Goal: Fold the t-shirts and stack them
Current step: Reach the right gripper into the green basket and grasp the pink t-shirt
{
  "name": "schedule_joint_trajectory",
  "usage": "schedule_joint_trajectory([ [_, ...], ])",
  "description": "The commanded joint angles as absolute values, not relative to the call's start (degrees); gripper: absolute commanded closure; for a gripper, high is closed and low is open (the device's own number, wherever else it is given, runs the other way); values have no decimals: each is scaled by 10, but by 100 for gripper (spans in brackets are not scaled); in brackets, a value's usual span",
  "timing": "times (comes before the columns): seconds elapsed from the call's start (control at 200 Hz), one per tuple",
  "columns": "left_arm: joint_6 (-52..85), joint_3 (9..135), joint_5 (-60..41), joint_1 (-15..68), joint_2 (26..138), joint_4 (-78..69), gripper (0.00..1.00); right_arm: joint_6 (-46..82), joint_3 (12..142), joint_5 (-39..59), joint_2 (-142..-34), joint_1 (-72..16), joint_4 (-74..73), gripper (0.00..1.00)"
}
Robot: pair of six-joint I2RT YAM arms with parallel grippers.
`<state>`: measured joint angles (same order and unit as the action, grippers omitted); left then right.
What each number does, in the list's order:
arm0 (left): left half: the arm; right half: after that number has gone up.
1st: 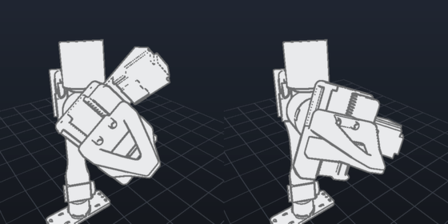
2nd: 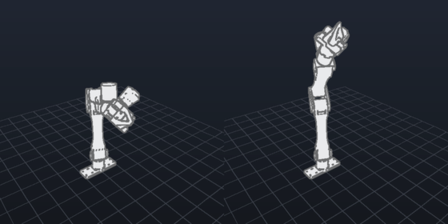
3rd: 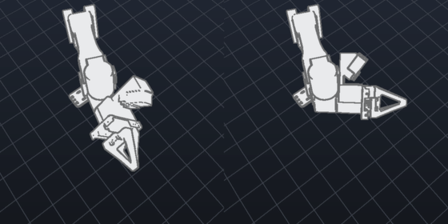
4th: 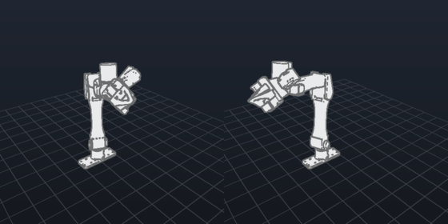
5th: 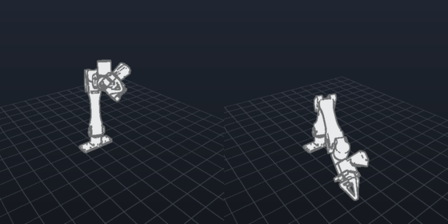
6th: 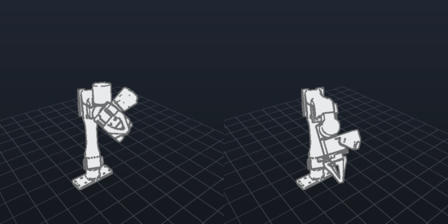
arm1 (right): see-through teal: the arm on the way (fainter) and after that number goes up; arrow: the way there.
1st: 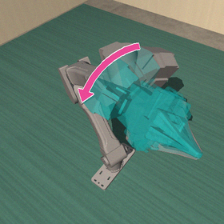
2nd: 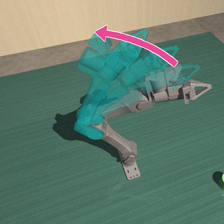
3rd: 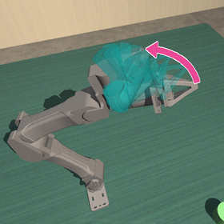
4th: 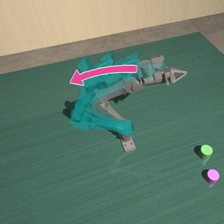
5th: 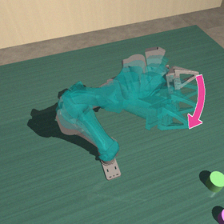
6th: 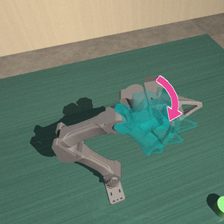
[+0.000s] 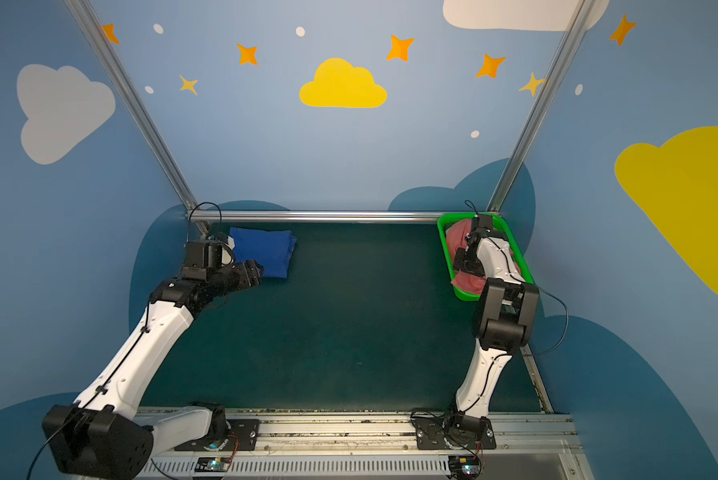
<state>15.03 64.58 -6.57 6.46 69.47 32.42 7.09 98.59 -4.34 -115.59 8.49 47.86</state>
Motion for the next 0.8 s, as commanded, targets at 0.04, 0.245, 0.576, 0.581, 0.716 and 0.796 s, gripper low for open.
schedule_joint_trajectory([
  [0.04,143,642,-62,62,696,337,18,83,1006,-18,-1154,93,500,85],
  [0.245,144,641,-62,61,690,337,19,88,998,21,-1102,93,500,100],
  [0.576,151,637,-81,61,677,331,23,75,936,41,-830,19,403,100],
  [0.581,150,636,-82,60,677,331,23,75,936,41,-824,17,400,100],
  [0.716,154,634,-87,61,667,327,25,69,957,69,-741,-16,368,100],
  [0.796,157,631,-97,61,661,321,27,75,989,111,-719,-28,360,100],
])
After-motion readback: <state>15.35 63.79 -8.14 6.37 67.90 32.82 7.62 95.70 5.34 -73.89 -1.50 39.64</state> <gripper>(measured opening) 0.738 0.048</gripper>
